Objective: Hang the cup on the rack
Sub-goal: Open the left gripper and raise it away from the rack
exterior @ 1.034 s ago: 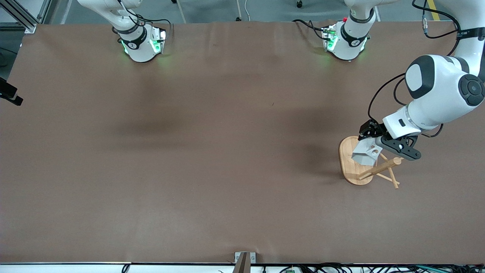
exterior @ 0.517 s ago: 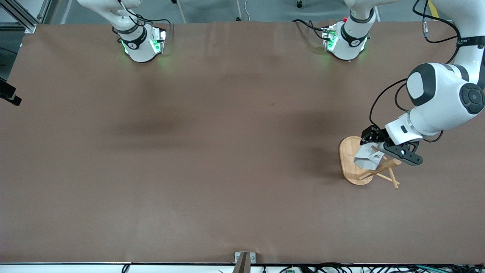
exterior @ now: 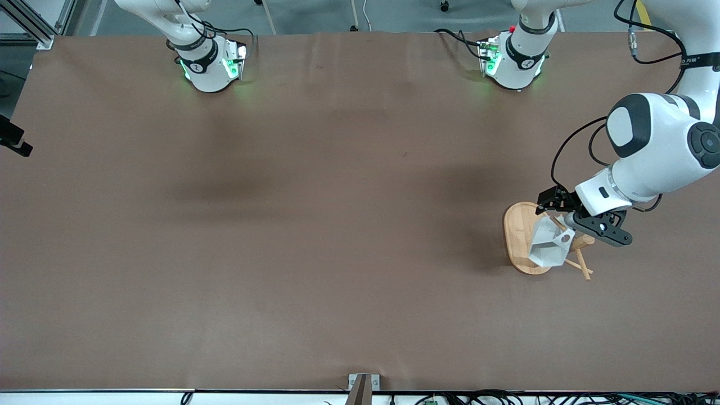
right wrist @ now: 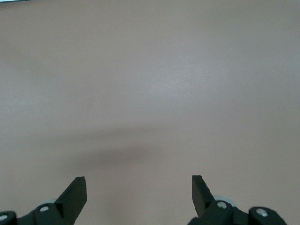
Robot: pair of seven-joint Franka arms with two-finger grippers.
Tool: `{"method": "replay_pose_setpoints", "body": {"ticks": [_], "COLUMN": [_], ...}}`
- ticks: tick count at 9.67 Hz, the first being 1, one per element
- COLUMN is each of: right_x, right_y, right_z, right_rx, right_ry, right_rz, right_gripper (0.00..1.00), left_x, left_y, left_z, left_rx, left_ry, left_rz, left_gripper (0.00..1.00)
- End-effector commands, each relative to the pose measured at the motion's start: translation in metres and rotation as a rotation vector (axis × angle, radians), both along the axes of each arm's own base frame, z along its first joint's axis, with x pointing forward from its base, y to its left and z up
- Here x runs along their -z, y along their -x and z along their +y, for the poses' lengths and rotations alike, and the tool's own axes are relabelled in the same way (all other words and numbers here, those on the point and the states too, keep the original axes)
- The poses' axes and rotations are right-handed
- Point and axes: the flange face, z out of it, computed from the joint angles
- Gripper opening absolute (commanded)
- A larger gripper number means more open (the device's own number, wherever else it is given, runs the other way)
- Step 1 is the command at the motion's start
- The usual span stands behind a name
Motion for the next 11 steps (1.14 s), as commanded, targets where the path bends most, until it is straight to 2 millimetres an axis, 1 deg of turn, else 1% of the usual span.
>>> {"method": "replay_pose_setpoints", "body": {"ticks": [1, 2, 4, 5, 7, 8, 9, 10, 11], "right_x": [-0.004, -0.004, -0.003, -0.003, -0.003, -0.003, -0.003, -0.003, -0.001], "right_y": [0.003, 0.003, 0.003, 0.003, 0.003, 0.003, 0.003, 0.003, 0.002], "right_z": [0.002, 0.001, 0.001, 0.001, 0.001, 0.001, 0.001, 0.001, 0.001], "right_rx": [0.013, 0.015, 0.015, 0.016, 0.015, 0.015, 0.015, 0.015, 0.016], "right_ry": [0.016, 0.016, 0.015, 0.015, 0.015, 0.016, 0.016, 0.016, 0.015], "right_rz": [-0.002, -0.002, 0.0, 0.0, 0.0, -0.002, -0.002, -0.002, 0.003], "right_gripper": [0.99, 0.99, 0.99, 0.99, 0.99, 0.99, 0.99, 0.99, 0.99], "left_x": [0.0, -0.017, -0.051, -0.073, -0.116, -0.139, -0.156, -0.175, -0.187], "left_y": [-0.004, -0.002, 0.007, 0.013, 0.019, 0.022, 0.026, 0.028, 0.029], "left_z": [-0.002, -0.003, -0.008, -0.015, -0.024, -0.026, -0.031, -0.026, -0.014], "left_rx": [-0.032, -0.068, -0.139, -0.163, -0.23, -0.251, -0.231, -0.225, -0.234], "left_ry": [0.015, 0.015, 0.014, 0.01, -0.01, -0.057, -0.11, -0.132, -0.137], "left_rz": [-0.002, -0.011, -0.002, 0.002, 0.042, 0.047, 0.038, 0.021, 0.026], "left_gripper": [1.0, 1.0, 1.0, 1.0, 1.0, 1.0, 1.0, 1.0, 1.0]}}
